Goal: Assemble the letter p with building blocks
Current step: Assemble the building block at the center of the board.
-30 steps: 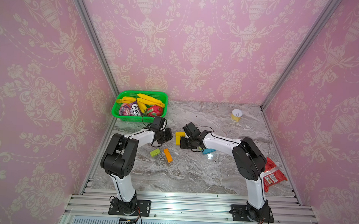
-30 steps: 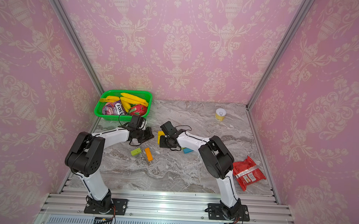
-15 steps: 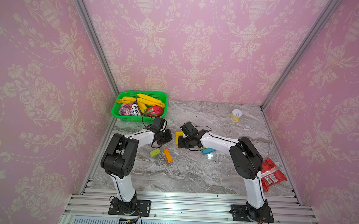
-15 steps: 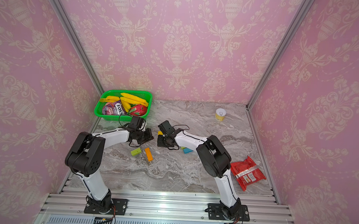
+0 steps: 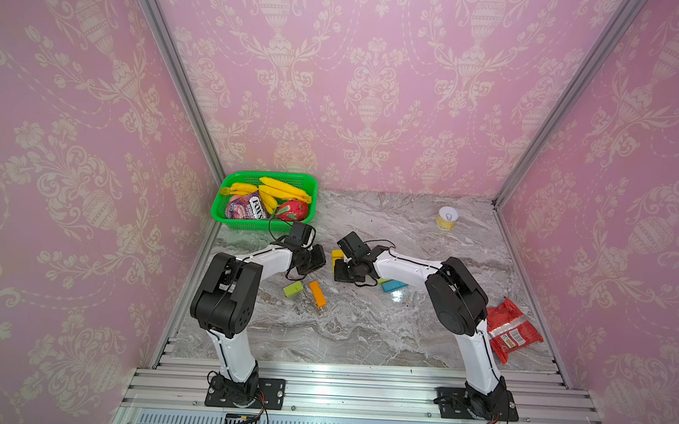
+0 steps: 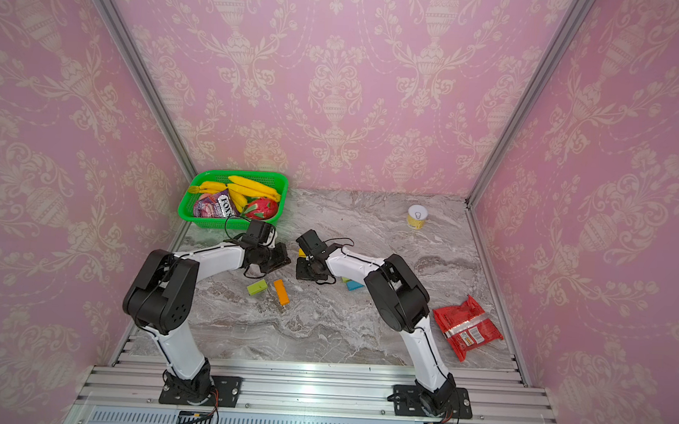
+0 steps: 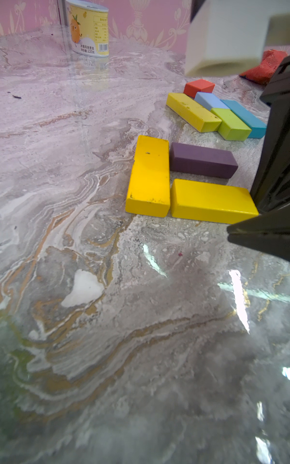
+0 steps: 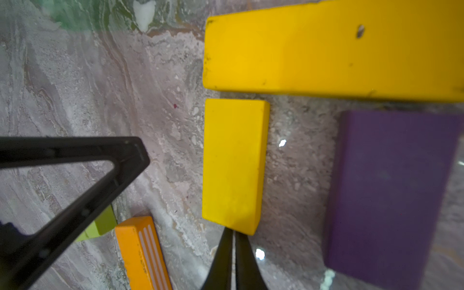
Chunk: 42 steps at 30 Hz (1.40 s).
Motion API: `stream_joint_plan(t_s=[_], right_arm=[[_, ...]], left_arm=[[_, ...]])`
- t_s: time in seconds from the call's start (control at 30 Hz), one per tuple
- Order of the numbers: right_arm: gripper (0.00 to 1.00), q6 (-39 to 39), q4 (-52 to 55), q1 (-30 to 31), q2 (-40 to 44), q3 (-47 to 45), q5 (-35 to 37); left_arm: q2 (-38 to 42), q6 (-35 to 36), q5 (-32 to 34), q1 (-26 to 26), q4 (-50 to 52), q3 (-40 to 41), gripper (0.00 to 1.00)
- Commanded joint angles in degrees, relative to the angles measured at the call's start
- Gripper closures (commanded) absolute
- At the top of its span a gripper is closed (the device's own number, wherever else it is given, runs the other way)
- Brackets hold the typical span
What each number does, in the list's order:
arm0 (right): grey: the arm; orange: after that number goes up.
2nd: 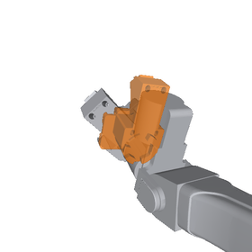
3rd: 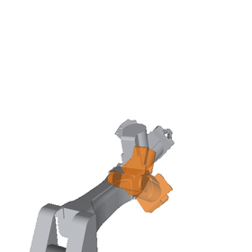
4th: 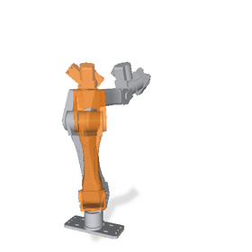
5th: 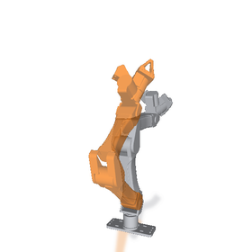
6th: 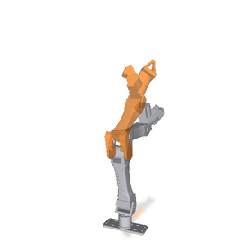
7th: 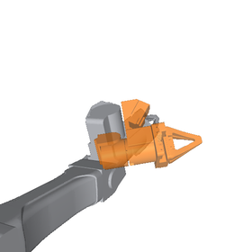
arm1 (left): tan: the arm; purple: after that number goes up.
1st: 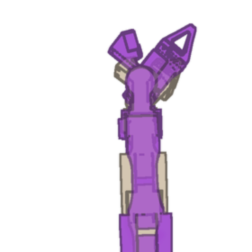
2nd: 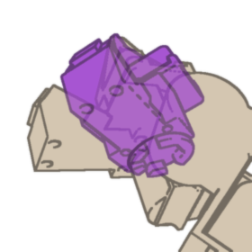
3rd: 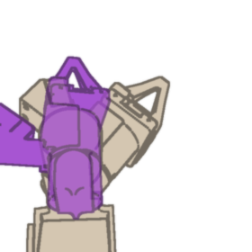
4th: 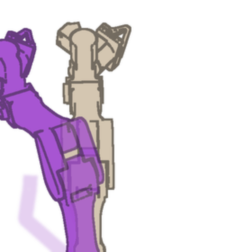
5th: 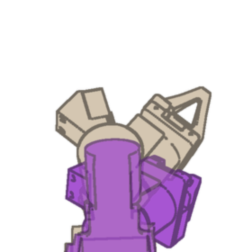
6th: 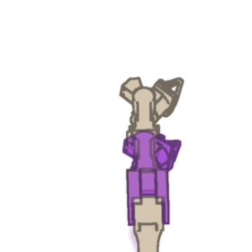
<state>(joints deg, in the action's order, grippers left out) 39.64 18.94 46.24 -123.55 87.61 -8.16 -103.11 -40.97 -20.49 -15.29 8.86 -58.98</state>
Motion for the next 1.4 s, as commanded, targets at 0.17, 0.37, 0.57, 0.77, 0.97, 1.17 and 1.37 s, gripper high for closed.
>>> stream_joint_plan(t_s=[0.17, 0.37, 0.57, 0.77, 0.97, 1.17, 1.37], right_arm=[[0.91, 0.64, 2.19, 0.43, -2.40, 2.82, -0.54], [0.91, 0.73, 2.21, 0.47, -2.75, 2.99, -0.63], [0.91, 0.72, 2.62, 0.37, -3.13, 3.59, -0.37], [0.91, 0.53, 3.10, 0.34, -3.72, 4.32, -0.30], [0.91, 0.53, 3.19, 0.30, -3.56, 4.37, -0.52], [0.90, -0.79, -0.18, 0.77, -1.26, 1.97, -2.63], [0.82, -4.49, -0.63, 2.52, 2.39, 0.81, -2.21]], left_arm=[[0.37, 1.73, -0.09, -0.18, 0.93, 0.12, 1.00], [0.06, 1.78, -0.20, -0.09, 0.86, 0.11, 1.00], [0.18, 1.90, -0.26, -0.05, 0.87, 0.19, 1.00], [0.43, 2.03, -0.25, 0.03, 1.07, 0.41, 1.00], [0.63, 1.99, -0.38, 0.22, 1.15, 0.45, 1.00], [1.15, 2.03, -0.27, 0.25, 1.19, 0.52, 1.00], [5.95, 1.38, 2.35, 0.26, -0.03, 1.91, 1.00]])
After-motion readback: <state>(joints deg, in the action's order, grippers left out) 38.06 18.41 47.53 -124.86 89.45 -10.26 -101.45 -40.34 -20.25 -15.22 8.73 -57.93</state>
